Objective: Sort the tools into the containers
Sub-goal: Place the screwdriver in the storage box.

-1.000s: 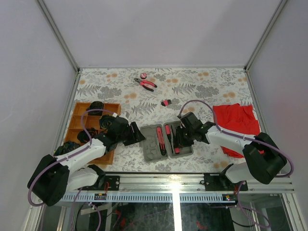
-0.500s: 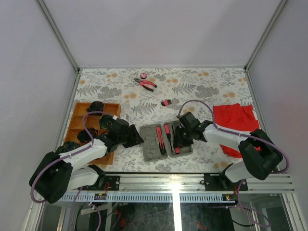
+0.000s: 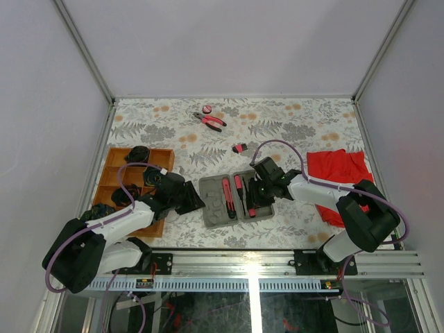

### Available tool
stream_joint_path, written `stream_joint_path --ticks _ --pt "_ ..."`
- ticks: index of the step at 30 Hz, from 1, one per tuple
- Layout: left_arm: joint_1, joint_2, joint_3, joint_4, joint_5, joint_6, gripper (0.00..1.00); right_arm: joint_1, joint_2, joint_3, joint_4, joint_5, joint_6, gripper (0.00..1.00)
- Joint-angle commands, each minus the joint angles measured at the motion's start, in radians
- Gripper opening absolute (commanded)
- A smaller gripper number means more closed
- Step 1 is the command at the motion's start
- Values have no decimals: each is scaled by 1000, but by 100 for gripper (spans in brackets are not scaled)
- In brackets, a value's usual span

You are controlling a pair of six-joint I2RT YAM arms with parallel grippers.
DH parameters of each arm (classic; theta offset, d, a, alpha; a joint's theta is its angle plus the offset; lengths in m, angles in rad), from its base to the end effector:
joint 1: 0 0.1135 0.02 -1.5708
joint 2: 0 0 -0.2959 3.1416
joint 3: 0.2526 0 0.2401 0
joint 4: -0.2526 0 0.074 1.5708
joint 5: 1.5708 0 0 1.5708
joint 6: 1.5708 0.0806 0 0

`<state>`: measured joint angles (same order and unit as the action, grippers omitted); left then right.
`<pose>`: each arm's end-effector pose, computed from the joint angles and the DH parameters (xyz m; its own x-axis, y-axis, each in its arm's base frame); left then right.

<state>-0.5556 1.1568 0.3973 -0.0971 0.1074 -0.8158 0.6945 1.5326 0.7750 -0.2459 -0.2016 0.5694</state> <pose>0.1754 -0.1191 0.1514 -0.8653 -0.3151 -0.3899 -0.0673 0.8437 -0.5325 0.2210 0.2051 0.1640 -0.9284 -0.0858 -0.3615 -0.2484 0.8670 0.4319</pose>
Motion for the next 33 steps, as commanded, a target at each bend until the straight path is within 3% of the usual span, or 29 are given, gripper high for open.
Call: stream_joint_path --ticks 1,6,10,23,29,33 --pt "10 14 -14 57 -13 -9 41 -3 -16 15 2 30 -24 24" --pt "11 34 -21 86 10 -19 38 -3 -35 6 2 21 -18 30" --pt "11 51 -31 114 31 -28 35 -3 -49 8 4 23 -20 41" --pt "11 -2 -73 111 8 -74 0 -3 -110 46 -2 11 -39 56" --pt "11 -67 -124 112 -1 -129 0 -3 -167 58 -5 33 -47 63" --pt "9 -116 -166 113 -3 -165 0 -3 -163 61 2 38 -56 59"
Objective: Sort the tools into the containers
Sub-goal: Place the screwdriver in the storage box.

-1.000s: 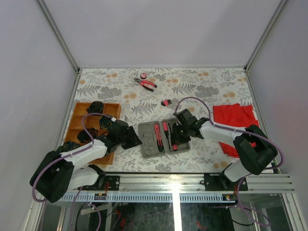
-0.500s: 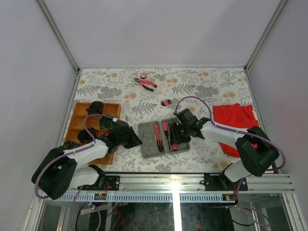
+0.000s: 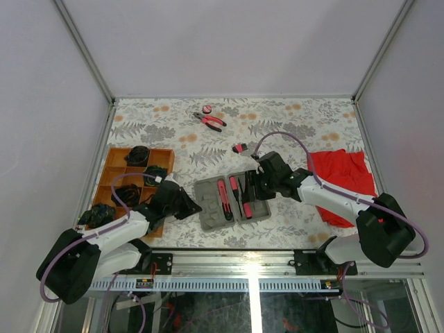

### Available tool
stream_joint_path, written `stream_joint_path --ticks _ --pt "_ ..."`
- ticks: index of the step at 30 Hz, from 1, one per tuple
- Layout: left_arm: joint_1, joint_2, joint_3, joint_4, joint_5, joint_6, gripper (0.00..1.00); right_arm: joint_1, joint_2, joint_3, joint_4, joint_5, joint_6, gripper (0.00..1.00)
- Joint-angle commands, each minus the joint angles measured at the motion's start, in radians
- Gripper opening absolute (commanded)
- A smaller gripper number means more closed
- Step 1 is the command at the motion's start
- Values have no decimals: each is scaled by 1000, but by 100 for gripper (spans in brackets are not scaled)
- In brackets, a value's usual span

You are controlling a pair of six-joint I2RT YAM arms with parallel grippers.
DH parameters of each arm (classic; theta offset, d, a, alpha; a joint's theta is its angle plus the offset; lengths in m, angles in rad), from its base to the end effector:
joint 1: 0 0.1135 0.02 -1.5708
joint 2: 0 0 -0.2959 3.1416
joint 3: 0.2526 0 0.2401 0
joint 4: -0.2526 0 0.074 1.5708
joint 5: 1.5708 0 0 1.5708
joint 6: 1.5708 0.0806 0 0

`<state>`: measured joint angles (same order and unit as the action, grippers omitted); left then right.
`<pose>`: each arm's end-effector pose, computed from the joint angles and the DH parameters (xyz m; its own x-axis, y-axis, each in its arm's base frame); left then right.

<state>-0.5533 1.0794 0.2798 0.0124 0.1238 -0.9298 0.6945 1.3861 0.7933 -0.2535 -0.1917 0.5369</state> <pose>0.1599 -0.1105 0.1404 -0.8378 -0.4174 -0.3520 -0.1269 0.7758 -0.6180 0.2157 0.1996 0.2096 -0.8654 -0.0673 -0.4965 -0.3289 0.8239 0.4616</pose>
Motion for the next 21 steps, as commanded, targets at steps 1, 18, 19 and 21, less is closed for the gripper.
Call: stream_joint_path --ticks 1,18,19,21 --pt "7 -52 -58 3 -20 -61 0 -3 -8 45 12 21 -26 57" --pt "-3 -140 -59 -61 -36 -97 0 0 136 96 68 -98 -88 31" --pt "-4 -143 -57 -64 -36 -99 0 1 144 98 71 -100 -86 30" --pt "-4 -150 -56 -66 -35 -101 2 4 158 102 77 -104 -84 30"
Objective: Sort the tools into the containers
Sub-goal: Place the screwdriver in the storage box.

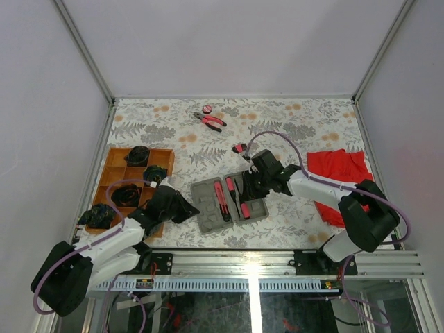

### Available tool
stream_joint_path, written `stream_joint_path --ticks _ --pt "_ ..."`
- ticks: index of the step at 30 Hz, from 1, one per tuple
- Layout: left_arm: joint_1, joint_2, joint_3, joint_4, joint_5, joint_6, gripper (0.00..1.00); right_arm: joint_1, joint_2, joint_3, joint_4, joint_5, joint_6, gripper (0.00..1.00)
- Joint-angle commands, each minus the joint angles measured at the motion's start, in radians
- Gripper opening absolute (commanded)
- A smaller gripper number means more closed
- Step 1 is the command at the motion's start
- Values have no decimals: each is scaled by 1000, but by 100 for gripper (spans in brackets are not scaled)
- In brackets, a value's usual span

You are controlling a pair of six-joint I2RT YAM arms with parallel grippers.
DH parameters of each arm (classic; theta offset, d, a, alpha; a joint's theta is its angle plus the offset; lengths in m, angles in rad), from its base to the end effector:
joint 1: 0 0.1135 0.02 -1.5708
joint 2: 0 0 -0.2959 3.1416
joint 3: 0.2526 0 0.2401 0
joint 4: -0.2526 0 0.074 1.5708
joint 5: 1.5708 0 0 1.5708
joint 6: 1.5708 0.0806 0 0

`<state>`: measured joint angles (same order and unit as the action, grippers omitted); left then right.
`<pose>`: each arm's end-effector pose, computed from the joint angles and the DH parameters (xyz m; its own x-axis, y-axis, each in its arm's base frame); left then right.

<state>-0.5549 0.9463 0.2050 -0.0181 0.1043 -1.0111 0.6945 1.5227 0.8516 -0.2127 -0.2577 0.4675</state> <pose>0.1407 -0.0971 0.1347 -0.8091 -0.4900 -0.3243 -0.1836 0.7351 -0.6526 0.2339 0.2216 0.1940 -0.8652 -0.1535 -0.4774 -0.3956 0.7939 0.4617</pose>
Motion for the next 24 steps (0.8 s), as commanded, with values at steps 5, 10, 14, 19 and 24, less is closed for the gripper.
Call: stream_joint_path --ticks 5,10,14,19,24 --pt "-2 -23 22 -39 -12 -18 7 22 56 59 29 -30 -15 26" --pt "-2 -23 27 -42 -16 -17 10 46 90 87 -16 17 -18 22" --pt "-2 -17 35 -38 -20 -13 11 68 106 111 -56 71 -16 19" --pt "-2 -14 38 -39 -18 -8 12 88 127 127 -87 108 -13 17" --pt "-2 -15 41 -46 -21 -7 12 99 115 125 -93 133 -11 17"
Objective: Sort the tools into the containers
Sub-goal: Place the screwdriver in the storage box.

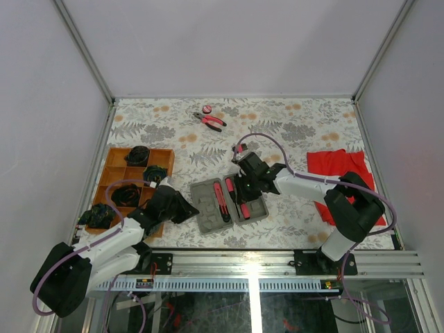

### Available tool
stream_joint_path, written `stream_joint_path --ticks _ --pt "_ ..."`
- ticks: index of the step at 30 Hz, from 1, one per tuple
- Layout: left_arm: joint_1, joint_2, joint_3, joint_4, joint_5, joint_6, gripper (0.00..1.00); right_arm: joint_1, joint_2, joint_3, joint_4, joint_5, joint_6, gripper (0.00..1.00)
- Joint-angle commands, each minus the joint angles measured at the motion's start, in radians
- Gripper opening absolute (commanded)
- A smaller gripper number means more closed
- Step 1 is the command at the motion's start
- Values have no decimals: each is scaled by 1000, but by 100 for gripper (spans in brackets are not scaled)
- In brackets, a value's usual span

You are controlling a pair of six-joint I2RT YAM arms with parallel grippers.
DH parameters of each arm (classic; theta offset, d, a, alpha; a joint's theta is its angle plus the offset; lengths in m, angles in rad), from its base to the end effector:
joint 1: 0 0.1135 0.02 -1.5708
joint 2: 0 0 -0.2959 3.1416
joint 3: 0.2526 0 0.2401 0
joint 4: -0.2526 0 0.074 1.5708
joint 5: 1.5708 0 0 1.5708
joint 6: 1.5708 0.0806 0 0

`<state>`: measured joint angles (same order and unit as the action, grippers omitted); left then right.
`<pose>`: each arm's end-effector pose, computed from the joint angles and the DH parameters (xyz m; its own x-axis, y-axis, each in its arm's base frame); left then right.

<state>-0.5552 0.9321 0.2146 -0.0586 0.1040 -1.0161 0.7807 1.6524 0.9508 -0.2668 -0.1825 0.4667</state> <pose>0.1386 -0.0958 0.1354 -0.8127 -0.4908 -0.3141 -0.1967 0.7385 -0.6449 0.2364 0.2548 0.1779 -0.8670 -0.2361 -0.4387 -0.4199 0.8202 0.3885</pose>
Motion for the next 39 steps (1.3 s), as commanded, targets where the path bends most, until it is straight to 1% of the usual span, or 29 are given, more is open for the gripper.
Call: stream_joint_path --ticks 1,4,7,8,11,19,29,39 --pt "-2 -3 32 -8 -21 -2 12 12 -29 17 -26 56 -9 18" --pt "-2 -13 30 -15 -25 -4 12 11 -89 -6 20 56 -8 22" --pt "-2 -17 32 -20 -28 -3 12 12 -136 -15 31 98 -4 25" --pt "-2 -18 32 -21 -29 -3 12 12 -141 -14 25 118 -3 27" --pt "-2 -14 34 -21 -30 -3 13 12 -121 6 -11 141 -4 30" --pt "-2 -16 34 -21 -29 -1 13 12 -50 25 -23 102 -7 30" --pt "-2 -9 35 -16 -25 0 13 12 5 35 -24 77 -16 27" --pt "-2 6 42 -2 -19 4 13 14 58 65 -111 121 -33 13"
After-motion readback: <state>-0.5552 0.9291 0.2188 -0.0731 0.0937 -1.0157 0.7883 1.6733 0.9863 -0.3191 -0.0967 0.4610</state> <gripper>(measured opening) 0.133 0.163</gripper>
